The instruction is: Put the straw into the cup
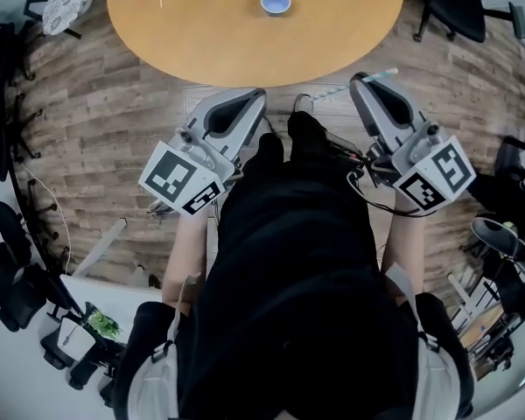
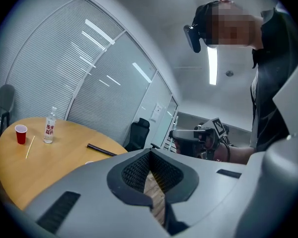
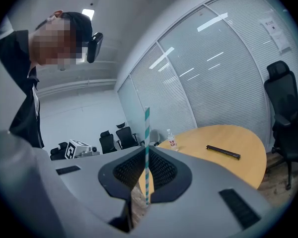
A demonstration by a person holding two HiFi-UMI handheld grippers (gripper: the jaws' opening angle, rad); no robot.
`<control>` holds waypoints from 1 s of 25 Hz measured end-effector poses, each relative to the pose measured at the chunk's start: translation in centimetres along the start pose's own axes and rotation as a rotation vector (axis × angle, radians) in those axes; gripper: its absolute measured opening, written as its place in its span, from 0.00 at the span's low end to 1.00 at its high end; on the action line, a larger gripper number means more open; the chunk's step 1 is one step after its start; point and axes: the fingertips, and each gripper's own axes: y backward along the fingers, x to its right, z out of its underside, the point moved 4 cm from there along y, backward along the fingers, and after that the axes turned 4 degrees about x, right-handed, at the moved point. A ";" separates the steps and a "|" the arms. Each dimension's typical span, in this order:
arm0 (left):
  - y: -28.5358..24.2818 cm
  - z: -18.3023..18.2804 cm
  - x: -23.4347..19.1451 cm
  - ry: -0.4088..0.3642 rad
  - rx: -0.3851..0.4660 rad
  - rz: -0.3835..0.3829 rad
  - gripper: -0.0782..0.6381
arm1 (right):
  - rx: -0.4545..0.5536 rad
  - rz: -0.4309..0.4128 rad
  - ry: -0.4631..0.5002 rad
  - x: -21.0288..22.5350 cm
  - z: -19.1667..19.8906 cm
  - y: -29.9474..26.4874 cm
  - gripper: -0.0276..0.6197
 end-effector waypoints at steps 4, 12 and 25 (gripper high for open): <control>-0.8 0.3 -0.3 0.012 -0.016 -0.018 0.12 | -0.015 -0.014 -0.013 1.2 -0.1 -0.2 0.09; -4.4 -0.9 -1.4 0.000 -0.009 -0.068 0.12 | 0.005 -0.083 -0.009 5.3 -2.4 -2.7 0.09; -11.1 -2.7 -3.1 -0.019 0.006 -0.165 0.12 | -0.007 -0.179 -0.021 14.3 -5.4 -6.1 0.09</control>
